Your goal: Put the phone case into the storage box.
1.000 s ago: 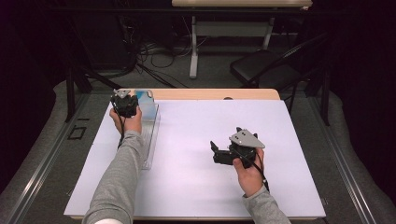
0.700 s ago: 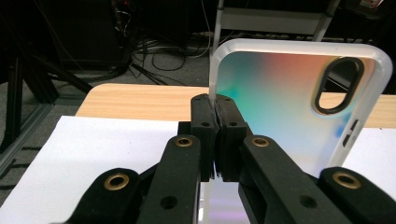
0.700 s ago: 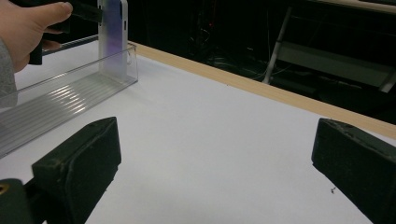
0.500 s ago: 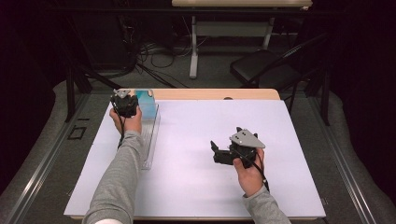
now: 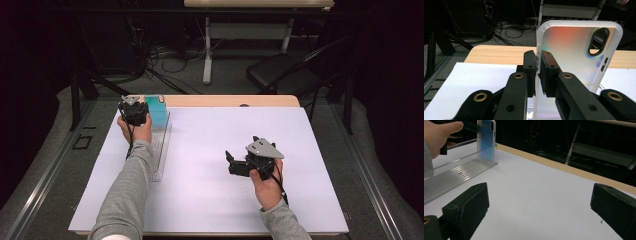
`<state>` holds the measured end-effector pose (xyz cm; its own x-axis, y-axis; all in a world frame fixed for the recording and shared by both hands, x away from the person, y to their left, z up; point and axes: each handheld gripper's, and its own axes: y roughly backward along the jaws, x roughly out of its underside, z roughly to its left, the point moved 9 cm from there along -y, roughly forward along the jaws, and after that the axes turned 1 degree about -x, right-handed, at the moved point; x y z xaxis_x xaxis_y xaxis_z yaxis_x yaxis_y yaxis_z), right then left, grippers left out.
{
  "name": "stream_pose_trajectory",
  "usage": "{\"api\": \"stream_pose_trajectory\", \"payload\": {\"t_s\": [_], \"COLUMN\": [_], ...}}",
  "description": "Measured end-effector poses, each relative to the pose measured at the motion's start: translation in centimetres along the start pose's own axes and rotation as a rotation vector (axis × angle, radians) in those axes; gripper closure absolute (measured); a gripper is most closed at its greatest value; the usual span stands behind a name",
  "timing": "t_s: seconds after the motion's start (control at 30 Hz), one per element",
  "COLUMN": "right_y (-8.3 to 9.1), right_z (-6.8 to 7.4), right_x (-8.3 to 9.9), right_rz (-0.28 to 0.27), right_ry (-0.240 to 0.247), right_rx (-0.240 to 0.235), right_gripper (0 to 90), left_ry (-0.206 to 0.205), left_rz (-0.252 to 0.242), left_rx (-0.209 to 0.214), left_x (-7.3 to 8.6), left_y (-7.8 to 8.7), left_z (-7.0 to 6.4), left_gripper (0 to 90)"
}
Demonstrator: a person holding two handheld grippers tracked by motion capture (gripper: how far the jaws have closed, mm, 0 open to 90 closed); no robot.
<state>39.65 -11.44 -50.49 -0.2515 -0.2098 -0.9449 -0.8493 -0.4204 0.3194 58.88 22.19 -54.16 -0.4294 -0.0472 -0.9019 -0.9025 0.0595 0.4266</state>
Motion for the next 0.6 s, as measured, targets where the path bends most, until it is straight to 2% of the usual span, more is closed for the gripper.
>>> {"api": "stream_pose_trajectory", "payload": {"t_s": [0.6], "right_y": [-0.05], "right_z": [0.05], "right_x": [0.07], "right_rz": [0.006], "right_ry": [0.003], "right_rx": [0.001], "right_gripper": [1.8], "left_ry": [0.019], "left_rz": [-0.011], "left_rx": [-0.007], "left_x": [-0.34], "left_y": [0.32], "left_z": [0.42], "left_gripper": [60.2]}}
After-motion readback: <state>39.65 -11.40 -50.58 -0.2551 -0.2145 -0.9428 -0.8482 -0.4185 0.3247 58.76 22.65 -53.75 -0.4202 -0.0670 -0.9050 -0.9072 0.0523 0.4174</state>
